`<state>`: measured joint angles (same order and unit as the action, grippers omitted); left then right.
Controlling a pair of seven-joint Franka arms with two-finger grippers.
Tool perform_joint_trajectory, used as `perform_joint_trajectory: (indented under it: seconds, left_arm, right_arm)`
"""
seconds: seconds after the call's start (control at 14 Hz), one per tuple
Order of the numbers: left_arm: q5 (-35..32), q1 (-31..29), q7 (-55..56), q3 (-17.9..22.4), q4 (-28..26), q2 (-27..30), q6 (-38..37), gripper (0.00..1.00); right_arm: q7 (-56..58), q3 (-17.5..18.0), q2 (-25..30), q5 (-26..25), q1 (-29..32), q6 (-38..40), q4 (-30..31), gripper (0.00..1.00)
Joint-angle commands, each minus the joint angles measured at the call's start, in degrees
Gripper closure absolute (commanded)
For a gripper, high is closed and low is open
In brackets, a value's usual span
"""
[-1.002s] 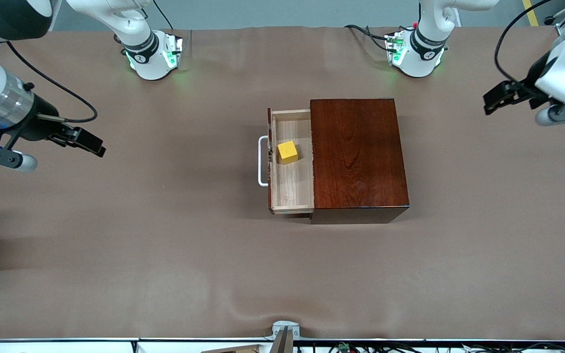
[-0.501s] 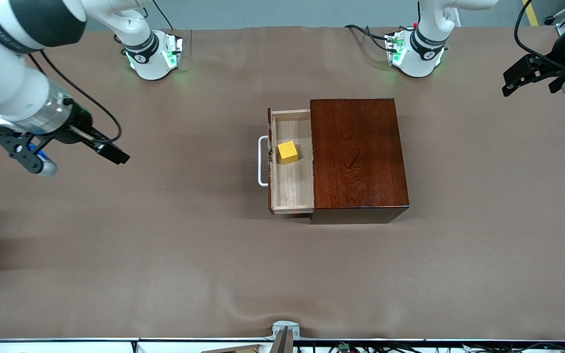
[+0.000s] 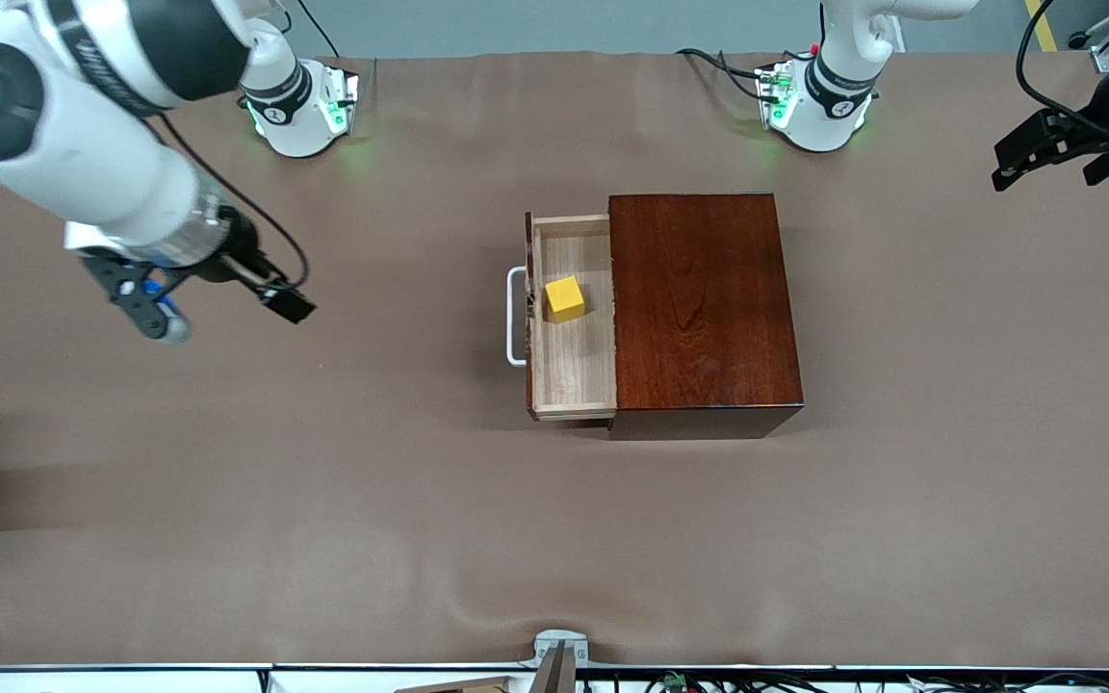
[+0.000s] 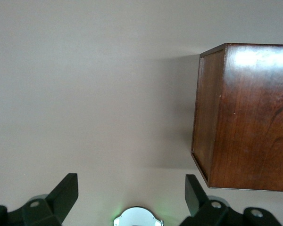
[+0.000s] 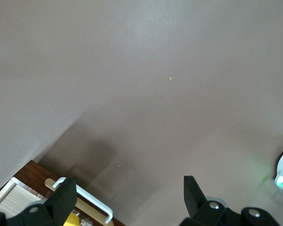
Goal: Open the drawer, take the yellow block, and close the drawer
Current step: 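Lower the right gripper into the open drawer over the yellow cube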
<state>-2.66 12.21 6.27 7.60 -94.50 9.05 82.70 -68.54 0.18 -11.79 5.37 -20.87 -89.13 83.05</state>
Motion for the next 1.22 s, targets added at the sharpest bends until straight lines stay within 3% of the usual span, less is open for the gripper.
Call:
perform_joint_trajectory:
  seconds: [0.0, 0.14, 0.36, 0.86, 1.15]
  left_arm:
    - [0.20, -3.33, -5.98, -1.01, 1.68, -1.23, -0.26, 0.00]
    - [0.55, -4.03, -6.18, -2.49, 2.12, -1.93, -0.17, 0.00]
    - [0.55, -7.72, -5.39, -7.77, 4.32, -3.60, -0.69, 0.00]
    - [0.55, -9.49, -4.25, -10.06, 4.58, -3.87, -0.78, 0.00]
    - [0.55, -9.22, -4.25, -10.06, 4.50, -3.87, -0.78, 0.00]
  right_arm:
    - [-9.21, -0.44, -2.53, 0.25, -3.73, -1.74, -1.40, 0.00]
    - [-15.71, -0.44, -3.94, 0.43, -6.28, -5.25, -1.40, 0.00]
    - [-25.73, -0.44, -6.57, 0.34, -10.94, -9.47, -1.40, 0.00]
    - [-40.77, -0.35, -11.32, 0.43, -17.97, -15.29, -1.40, 0.00]
    - [-48.86, -0.35, -14.31, 3.41, -21.05, -20.19, -1.49, 0.00]
